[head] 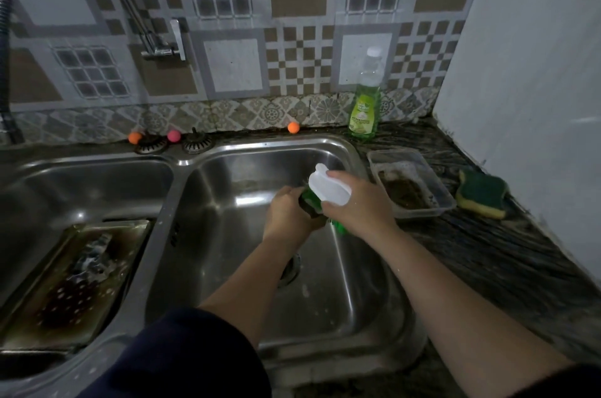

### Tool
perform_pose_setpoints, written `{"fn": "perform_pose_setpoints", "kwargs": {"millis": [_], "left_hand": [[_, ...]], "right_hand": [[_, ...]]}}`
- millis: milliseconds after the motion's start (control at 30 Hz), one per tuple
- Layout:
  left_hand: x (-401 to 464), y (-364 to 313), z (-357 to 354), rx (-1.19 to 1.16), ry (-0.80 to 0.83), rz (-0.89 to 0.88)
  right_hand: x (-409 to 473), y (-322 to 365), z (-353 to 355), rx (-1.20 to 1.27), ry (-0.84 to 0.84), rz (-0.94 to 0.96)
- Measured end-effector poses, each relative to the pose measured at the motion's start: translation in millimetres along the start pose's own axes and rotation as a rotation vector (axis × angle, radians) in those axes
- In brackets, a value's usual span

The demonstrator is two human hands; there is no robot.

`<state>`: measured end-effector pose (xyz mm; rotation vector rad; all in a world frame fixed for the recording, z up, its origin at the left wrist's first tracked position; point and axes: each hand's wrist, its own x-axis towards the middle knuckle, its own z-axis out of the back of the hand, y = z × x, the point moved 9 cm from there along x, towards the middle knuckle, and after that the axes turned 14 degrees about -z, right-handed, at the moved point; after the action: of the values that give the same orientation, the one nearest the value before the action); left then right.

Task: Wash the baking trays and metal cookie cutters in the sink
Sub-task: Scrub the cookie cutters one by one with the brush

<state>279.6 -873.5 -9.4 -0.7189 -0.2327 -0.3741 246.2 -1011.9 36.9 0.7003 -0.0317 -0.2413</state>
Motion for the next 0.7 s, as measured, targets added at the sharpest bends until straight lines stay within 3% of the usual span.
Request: {"fn": "perform_pose_setpoints", "kwargs": {"millis": [400, 533, 700], "left_hand": [[-7.6, 13.5, 25.4, -0.011, -0.065, 0.003], [-14.8, 37.3, 31.3, -0.128, -0.169, 0.124], [-26.4, 38.5, 18.2, -0.359, -0.114, 0.206]], "right_hand": [[-11.0, 7.1, -11.8, 0.052, 0.049, 0.061], [-2.8, -15.0, 2.8, 0.318, -0.032, -0.084], [-5.3, -22.8, -24.4, 0.626, 0.152, -0.239]]}}
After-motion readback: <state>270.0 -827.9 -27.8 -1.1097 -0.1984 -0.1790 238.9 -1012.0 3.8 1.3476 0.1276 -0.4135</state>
